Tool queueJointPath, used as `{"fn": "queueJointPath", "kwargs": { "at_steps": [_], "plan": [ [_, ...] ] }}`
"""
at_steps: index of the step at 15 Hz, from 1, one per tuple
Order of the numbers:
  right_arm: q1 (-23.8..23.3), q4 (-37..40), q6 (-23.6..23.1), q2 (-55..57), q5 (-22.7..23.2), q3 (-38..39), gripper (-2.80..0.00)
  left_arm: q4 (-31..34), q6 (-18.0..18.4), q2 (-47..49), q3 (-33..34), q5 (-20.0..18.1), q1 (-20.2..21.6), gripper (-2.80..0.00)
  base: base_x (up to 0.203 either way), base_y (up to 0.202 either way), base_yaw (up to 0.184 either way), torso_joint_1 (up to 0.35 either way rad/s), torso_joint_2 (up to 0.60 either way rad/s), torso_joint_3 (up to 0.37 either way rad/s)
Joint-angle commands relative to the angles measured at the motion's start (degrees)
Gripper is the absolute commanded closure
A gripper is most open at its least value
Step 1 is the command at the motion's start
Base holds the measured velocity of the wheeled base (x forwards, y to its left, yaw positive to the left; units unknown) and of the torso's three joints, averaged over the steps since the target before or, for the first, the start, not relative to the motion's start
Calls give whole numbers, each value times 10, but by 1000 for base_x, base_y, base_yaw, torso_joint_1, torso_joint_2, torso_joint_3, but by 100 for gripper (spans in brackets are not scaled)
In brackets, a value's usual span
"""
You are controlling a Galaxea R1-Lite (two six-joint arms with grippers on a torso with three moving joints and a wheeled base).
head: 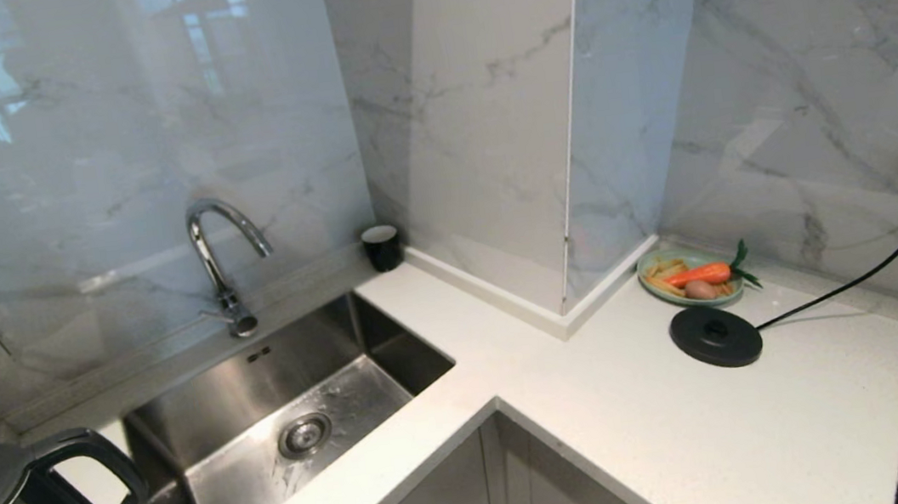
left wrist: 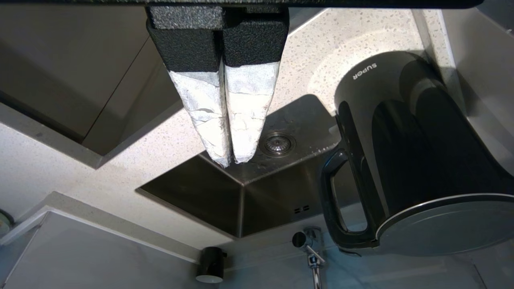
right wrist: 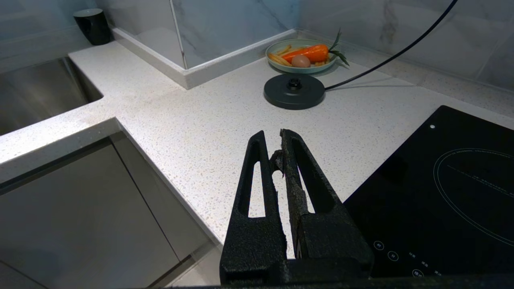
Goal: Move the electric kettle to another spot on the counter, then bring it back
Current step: Grab the kettle
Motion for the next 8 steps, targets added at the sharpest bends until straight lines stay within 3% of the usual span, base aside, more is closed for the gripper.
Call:
{"fn": "queueJointPath", "kwargs": {
  "at_steps": [1, 8],
  "plan": [
    [0, 0, 0, 1, 0, 0, 0, 0, 0, 0, 1, 0, -1, 0, 0, 0, 0, 0, 0, 0],
    [0, 0, 0, 1, 0, 0, 0, 0, 0, 0, 1, 0, 0, 0, 0, 0, 0, 0, 0, 0]
  ]
}}
